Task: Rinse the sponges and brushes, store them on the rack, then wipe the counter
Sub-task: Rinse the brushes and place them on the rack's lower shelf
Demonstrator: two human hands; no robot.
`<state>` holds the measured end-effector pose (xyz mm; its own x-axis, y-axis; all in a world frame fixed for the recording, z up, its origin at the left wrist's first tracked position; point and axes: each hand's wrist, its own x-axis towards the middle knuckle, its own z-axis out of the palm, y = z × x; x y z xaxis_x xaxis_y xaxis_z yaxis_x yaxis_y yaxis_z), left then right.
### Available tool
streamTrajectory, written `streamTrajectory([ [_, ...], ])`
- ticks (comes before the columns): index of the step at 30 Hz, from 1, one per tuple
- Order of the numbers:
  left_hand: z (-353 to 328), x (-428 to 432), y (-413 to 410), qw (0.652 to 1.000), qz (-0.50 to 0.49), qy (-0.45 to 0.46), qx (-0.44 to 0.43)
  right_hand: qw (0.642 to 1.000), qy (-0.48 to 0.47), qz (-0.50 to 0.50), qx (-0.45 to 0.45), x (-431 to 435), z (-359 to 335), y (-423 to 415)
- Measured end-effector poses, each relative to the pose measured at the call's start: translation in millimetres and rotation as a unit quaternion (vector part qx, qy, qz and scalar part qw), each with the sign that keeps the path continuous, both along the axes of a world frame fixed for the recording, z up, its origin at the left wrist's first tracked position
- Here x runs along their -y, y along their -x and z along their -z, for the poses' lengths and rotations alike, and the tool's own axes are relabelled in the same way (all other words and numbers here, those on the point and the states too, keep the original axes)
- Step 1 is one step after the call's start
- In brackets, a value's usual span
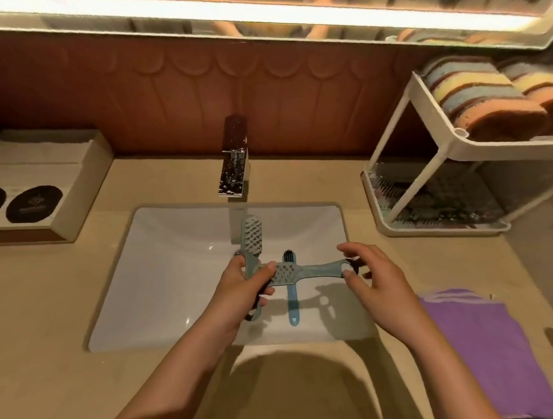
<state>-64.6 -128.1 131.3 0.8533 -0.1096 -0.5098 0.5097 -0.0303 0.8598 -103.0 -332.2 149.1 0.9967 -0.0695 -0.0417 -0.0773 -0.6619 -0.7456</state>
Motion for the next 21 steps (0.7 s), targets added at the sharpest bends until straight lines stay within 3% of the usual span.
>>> streamTrajectory([
  [3,-4,15,-2,0.998,0.017,-0.04,0.037,0.992,0.111,0.011,0.055,4,-3,5],
  [10,-14,69,-10,0.993,0.094,-0.038,0.065,0.998,0.067,0.0,-0.006,7,7,1],
  [21,-16,153,-41,0.984,0.156,0.043,-0.079,0.981,0.143,0.13,0.036,111,14,-15],
])
